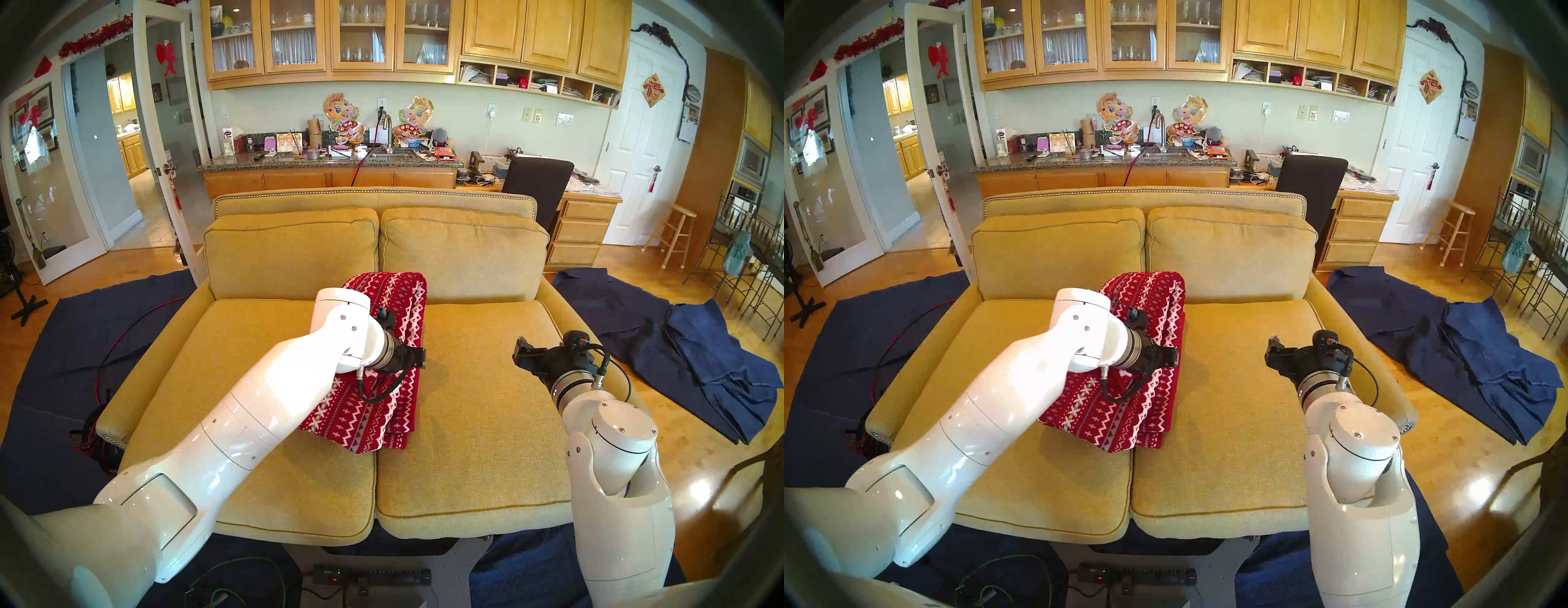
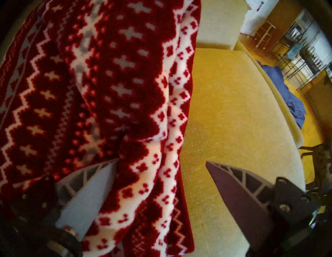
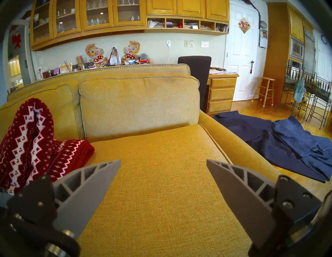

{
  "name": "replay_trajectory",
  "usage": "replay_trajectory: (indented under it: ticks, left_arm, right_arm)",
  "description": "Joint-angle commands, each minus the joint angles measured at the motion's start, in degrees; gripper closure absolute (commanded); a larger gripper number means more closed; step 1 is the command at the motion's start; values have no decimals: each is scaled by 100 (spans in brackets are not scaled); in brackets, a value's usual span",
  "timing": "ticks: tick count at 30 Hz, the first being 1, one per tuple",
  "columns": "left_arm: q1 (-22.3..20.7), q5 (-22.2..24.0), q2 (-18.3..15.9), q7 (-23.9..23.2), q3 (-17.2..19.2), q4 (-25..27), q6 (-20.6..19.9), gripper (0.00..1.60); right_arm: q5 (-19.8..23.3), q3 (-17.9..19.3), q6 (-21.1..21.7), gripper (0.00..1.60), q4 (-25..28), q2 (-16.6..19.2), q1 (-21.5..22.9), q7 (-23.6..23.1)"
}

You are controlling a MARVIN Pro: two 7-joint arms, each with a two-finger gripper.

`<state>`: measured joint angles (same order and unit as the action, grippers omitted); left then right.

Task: Fold the blanket in half twice

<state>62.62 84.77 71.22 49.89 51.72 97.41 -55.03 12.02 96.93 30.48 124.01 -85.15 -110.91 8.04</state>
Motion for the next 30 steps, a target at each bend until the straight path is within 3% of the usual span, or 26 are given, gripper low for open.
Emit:
replay_trajectory:
  ticks: [1, 8, 17, 23, 30]
  left_arm:
    - [-130, 568, -321, 402, -6, 559, 3, 0]
    - [-186, 1007, -540, 426, 38, 759, 3, 0]
    - [-295, 1159, -809, 225, 351, 1054, 3, 0]
    - [-470, 1276, -921, 151, 635, 1006, 3, 0]
    - [-581, 1242, -951, 100, 684, 792, 3, 0]
  right_arm:
    - [6, -7, -41, 0, 204, -11, 92, 4]
    - [6, -7, -40, 0, 205, -11, 92, 5]
    - [6, -7, -42, 0, 199, -9, 93, 3]
    - [6, -7, -43, 0, 197, -8, 94, 2]
    - [6, -7, -41, 0, 205, -11, 92, 4]
